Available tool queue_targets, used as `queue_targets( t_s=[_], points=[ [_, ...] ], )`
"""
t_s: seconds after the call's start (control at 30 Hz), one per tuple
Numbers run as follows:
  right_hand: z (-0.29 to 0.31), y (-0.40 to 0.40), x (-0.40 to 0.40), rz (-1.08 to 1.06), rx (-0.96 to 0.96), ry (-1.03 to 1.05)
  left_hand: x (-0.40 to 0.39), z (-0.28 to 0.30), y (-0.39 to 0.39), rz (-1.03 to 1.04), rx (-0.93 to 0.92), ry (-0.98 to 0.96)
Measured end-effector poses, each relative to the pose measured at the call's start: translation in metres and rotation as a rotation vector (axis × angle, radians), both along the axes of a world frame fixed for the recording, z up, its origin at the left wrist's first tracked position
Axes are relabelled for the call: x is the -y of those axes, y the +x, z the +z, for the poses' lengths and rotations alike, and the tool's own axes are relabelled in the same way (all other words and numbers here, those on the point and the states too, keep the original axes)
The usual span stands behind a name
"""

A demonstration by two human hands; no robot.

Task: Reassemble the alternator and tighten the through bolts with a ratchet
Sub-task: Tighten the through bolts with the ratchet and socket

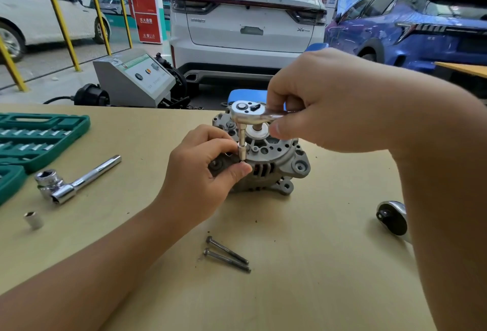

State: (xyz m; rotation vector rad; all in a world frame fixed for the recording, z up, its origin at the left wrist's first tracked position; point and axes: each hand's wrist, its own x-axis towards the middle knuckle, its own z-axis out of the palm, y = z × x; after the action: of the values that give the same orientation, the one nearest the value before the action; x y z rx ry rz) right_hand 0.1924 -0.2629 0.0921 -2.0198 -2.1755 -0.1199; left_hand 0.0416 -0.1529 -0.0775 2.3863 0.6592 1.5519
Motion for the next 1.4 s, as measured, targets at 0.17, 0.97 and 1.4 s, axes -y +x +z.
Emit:
queue_targets(
  t_s=[0.17,0.97,1.4],
  points=[
    [-0.002,-0.001,-0.001,0.013,0.011,-0.014,-0.001,0.0,0.0,-0.032,-0.013,0.014],
    [-0.009,0.003,-0.007,-0.015,0.044,0.081,0.002,0.006,0.001,0.031,-0.016,0.063],
    [-0.012,-0.005,-0.009,-0.038,0.124,0.209,0.005,0.024,0.001,-0.151,-0.016,0.038]
  ],
)
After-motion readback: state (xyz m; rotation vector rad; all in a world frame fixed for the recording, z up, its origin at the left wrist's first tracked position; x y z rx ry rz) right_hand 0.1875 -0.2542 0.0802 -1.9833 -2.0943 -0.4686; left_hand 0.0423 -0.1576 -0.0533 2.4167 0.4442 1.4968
